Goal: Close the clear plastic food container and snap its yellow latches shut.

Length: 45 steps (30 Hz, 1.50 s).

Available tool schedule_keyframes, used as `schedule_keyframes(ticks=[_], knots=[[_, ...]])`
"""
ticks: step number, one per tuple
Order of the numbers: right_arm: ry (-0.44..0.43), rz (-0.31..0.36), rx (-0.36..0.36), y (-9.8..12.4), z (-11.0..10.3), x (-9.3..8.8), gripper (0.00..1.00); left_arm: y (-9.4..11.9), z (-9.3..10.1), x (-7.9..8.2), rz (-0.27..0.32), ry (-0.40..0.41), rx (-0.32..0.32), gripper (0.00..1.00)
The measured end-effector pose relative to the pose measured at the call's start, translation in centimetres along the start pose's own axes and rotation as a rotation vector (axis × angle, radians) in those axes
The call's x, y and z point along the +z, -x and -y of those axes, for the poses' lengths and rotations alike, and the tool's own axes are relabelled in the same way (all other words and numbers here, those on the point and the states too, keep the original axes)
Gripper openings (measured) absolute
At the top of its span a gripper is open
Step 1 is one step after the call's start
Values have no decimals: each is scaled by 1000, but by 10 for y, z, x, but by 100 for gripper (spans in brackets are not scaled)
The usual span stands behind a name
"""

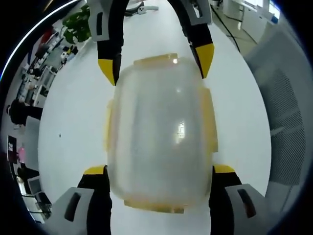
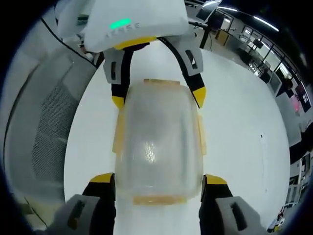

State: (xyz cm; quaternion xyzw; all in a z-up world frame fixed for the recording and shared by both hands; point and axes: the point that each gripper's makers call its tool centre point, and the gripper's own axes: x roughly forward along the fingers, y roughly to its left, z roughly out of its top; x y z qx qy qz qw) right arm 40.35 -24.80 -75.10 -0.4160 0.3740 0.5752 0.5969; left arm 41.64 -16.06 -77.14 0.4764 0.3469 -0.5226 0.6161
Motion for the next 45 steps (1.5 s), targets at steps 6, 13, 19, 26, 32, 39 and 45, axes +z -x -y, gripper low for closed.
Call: schedule_keyframes(ticks=[6, 13, 19, 26, 32, 39, 45], knots=[[2, 9, 0, -5, -3, 12, 68, 4, 3, -11, 3, 8, 1, 81], [1, 8, -1, -10, -4, 24, 68, 8, 3, -24, 3, 22, 2, 81], [-6, 25, -5, -15, -5, 38, 68, 13, 3, -34, 14, 57, 8, 82], [-9, 17, -4, -20, -5, 48, 68, 15, 3, -44, 11, 50, 5, 82], [-9, 15, -5, -23, -4, 55, 68, 17, 3, -53, 1, 39, 10, 82], [-4, 13, -5, -27, -4, 64, 68, 20, 3, -62, 2, 42, 15, 82], [3, 10, -3, -28, -3, 68, 68, 21, 3, -66, 5, 46, 20, 82]])
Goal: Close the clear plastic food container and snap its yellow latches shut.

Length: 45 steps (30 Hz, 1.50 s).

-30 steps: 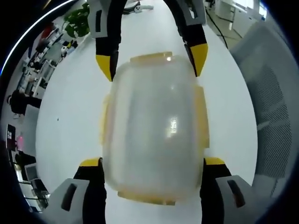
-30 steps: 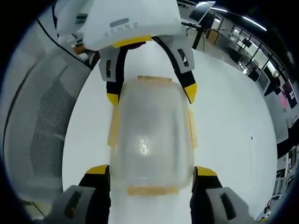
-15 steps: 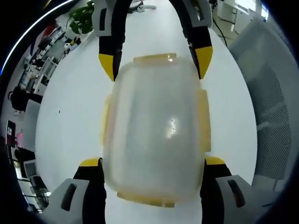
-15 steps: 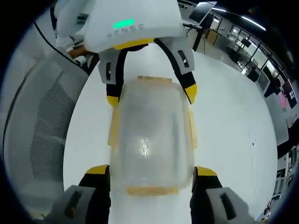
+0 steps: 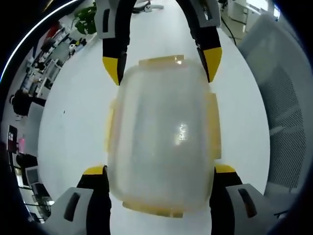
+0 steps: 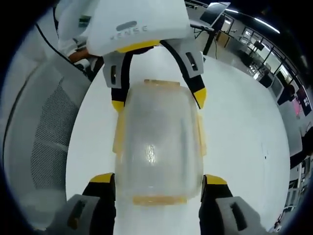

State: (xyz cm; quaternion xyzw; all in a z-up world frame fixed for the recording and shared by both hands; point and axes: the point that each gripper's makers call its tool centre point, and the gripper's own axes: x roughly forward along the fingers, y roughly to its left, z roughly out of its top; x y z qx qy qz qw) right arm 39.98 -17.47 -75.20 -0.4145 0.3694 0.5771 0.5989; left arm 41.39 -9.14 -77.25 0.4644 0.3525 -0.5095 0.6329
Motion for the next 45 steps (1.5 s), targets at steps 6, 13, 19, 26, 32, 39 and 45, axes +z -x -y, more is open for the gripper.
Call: schedule_keyframes(ticks=[6, 13, 19, 26, 32, 39, 45], knots=[[1, 0, 0, -1, 1, 3, 68, 1, 0, -3, 1, 3, 1, 82], [2, 6, 0, -2, 2, 5, 68, 1, -1, -5, -1, 1, 2, 82], [6, 2, 1, -3, 6, 5, 68, 0, -5, -6, -1, 4, 2, 82], [12, 2, 3, -4, 11, 5, 68, -1, -10, -7, -3, 10, 3, 82], [9, 4, 3, -4, 17, 7, 68, -3, -16, -8, -4, 7, 3, 83], [9, 6, 3, -5, 24, 7, 68, -4, -23, -9, -5, 7, 3, 82], [10, 11, 4, -5, 30, 7, 68, -6, -29, -9, -4, 10, 4, 82]])
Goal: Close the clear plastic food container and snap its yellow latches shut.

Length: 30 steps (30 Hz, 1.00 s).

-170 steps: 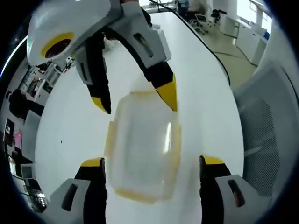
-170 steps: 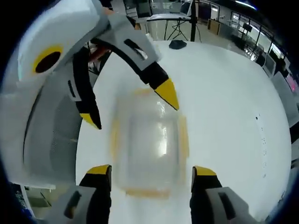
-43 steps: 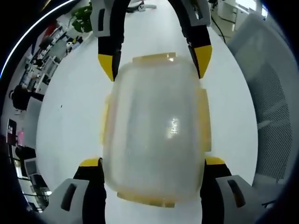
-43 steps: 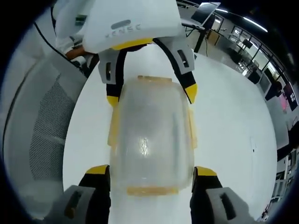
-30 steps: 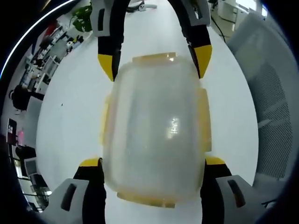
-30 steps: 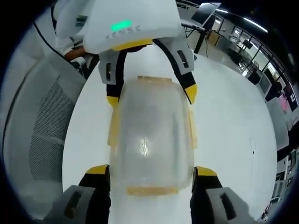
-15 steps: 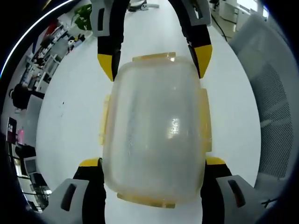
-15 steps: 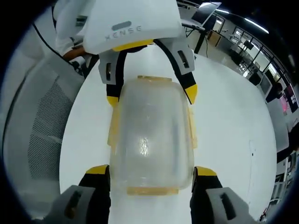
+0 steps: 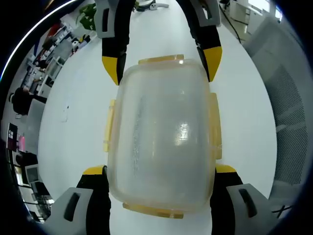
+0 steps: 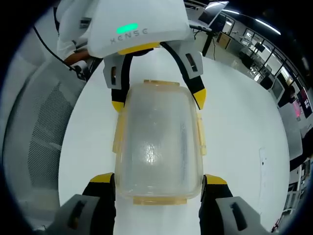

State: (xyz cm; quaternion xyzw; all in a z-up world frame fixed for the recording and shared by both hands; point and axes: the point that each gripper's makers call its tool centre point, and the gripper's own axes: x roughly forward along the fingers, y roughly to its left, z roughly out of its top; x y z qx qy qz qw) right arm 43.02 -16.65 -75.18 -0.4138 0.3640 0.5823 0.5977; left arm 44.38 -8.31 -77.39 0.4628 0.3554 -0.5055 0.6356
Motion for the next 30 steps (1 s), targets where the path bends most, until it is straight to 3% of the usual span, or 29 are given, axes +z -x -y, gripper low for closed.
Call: schedule_keyframes(ticks=[30], knots=[[-3, 12, -3, 0, 13, -1, 69, -3, -12, 0, 1, 5, 1, 83]])
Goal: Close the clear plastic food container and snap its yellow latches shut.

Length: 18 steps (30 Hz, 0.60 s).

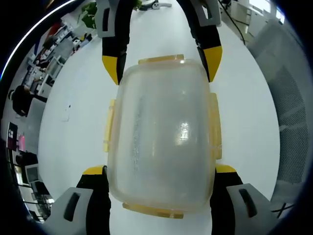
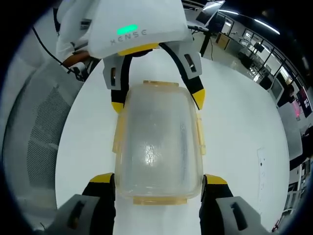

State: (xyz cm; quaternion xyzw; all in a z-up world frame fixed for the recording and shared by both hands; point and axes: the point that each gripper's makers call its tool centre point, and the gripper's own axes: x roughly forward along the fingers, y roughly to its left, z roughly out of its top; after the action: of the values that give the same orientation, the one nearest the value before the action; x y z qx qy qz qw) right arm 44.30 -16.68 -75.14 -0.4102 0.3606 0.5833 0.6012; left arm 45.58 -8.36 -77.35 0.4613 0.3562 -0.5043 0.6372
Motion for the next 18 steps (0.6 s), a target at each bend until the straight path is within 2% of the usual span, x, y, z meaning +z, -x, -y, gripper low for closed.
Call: schedule_keyframes(ticks=[13, 18], knots=[[6, 0, -13, 1, 0, 0, 70, 1, 0, 0, -7, -9, 10, 83], [-16, 14, -26, 1, 0, 0, 70, 0, 7, -1, 10, -14, 2, 92]])
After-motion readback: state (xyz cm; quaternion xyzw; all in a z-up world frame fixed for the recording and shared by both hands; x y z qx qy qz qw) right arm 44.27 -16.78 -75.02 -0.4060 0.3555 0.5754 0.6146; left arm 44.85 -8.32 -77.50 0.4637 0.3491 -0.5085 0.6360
